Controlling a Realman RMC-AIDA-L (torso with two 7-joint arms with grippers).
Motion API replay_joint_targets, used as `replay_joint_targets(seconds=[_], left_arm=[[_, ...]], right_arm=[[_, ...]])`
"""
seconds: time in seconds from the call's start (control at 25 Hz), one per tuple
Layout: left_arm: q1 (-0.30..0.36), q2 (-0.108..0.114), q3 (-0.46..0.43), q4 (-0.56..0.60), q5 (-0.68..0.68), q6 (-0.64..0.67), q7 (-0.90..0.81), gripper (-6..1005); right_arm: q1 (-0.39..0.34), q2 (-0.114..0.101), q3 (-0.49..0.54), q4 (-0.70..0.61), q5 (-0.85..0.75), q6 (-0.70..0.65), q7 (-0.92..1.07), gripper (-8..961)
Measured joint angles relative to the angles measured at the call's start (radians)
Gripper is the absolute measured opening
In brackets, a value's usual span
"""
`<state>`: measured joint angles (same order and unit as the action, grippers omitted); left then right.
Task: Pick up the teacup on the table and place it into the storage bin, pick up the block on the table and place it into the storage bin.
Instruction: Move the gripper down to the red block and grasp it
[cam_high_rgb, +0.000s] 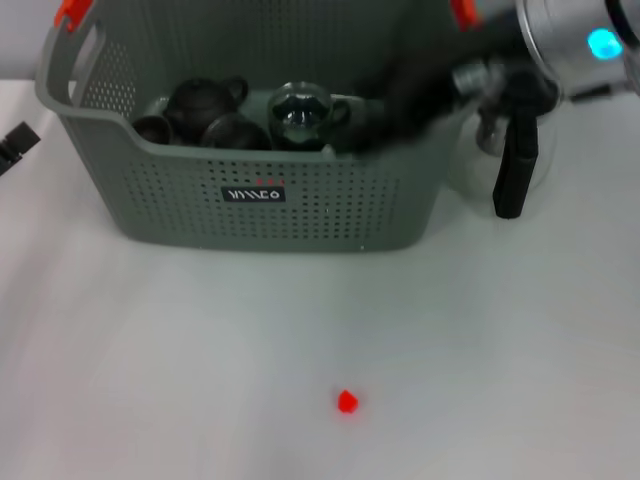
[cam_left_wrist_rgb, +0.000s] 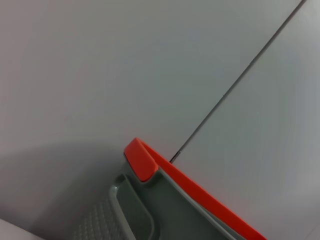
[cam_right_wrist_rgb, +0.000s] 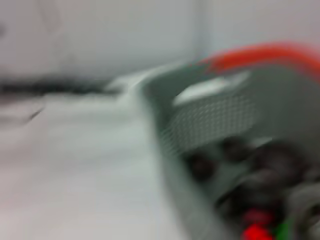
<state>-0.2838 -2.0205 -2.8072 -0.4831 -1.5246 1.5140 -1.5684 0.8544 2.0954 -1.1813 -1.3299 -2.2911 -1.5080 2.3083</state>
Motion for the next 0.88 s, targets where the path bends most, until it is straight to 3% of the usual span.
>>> replay_joint_targets(seconds=[0.12,0.28,0.52,0.88], left_arm=[[-0.006,0.0,0.0,0.0,0.0,-0.007,0.0,921],[-0.011,0.0,0.0,0.0,0.001,-0.021,0.0,920],[-0.015,0.0,0.0,0.001,0.008,-0.029,-0.003,920],[-0.015,-0.003,0.002,0.001,0.009,-0.029,-0.003,920]], right_arm=[[-0.041,0.0,-0.036,-0.019,-0.002,-0.151,-0.103,764],[-0.108,0.001,-0.127,-0.011,-0.031,-0.212,-0.249,844],[-0.188,0.005,-0.253,0.05,0.009,-0.137,-0.429,908],[-0.17,0.006,-0.424,0.201,0.028,0.013,-0.445,909]])
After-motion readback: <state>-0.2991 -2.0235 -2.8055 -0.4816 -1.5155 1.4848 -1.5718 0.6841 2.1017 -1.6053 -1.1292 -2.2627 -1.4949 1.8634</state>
